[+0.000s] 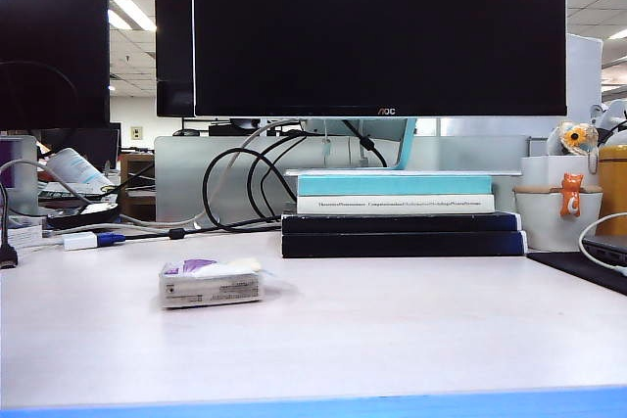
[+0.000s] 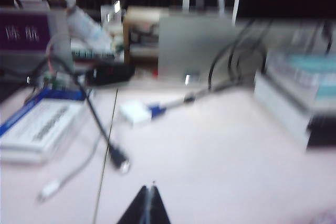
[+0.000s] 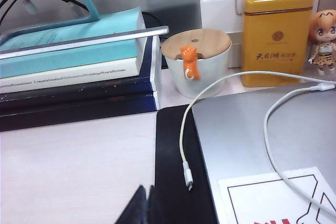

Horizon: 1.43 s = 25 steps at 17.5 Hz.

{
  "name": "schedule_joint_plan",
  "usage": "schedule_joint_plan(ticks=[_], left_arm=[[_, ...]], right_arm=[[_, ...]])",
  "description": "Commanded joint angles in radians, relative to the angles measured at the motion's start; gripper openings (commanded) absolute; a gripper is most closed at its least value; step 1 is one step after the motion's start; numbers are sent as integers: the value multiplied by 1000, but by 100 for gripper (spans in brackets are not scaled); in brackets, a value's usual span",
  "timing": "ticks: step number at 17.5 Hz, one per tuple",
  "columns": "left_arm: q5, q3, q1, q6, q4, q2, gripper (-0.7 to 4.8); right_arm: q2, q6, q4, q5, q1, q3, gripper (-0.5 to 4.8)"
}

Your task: Pick up a packet of tissues from the table with the left hand, then take a tissue from it with the right hand.

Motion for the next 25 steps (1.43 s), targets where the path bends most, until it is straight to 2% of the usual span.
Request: schedule_joint_plan(ticks=[1, 5, 7, 8, 9, 10, 12, 15, 16, 18, 20, 21, 24, 25], left_arm=[[47, 45, -1, -38, 38, 4, -5], [194, 72, -1, -40, 99, 73, -5], [275, 188, -1, -47, 113, 209, -5], [315, 295, -1, -12, 111, 318, -5], [396, 397, -1, 116, 95, 455, -4], [529, 452, -1, 239, 92, 555, 0], [639, 481, -1, 364, 101, 661, 38], [699, 487, 0, 428, 107, 845, 130], [741, 497, 0, 454, 113, 936, 130], [765, 511, 0, 466, 109, 997, 130], [818, 542, 2, 515, 105, 1063, 137], [830, 552, 2, 535, 106, 1079, 159], [837, 568, 5, 649, 104, 1147, 192], [874, 568, 9, 689, 101, 1184, 194]], right_arm=[[5, 37, -75, 72, 0, 111, -6], [96, 60, -34, 71, 0, 188, -6], [247, 81, 32, 8, 1, 249, -6], [340, 80, 45, -47, 0, 293, -6], [427, 77, 72, -110, 0, 332, -6], [486, 65, 85, -181, 0, 365, -6], [536, 8, 81, -278, 0, 401, -6], [600, -32, 17, -394, -1, 461, -6], [631, -53, 4, -451, -1, 485, -6], [658, -88, -16, -496, -1, 502, -6], [706, -86, -39, -497, -1, 516, -6], [722, -86, -39, -502, -1, 516, -6], [783, -82, -41, -554, 0, 516, -6], [798, -83, -47, -568, 0, 516, -6]])
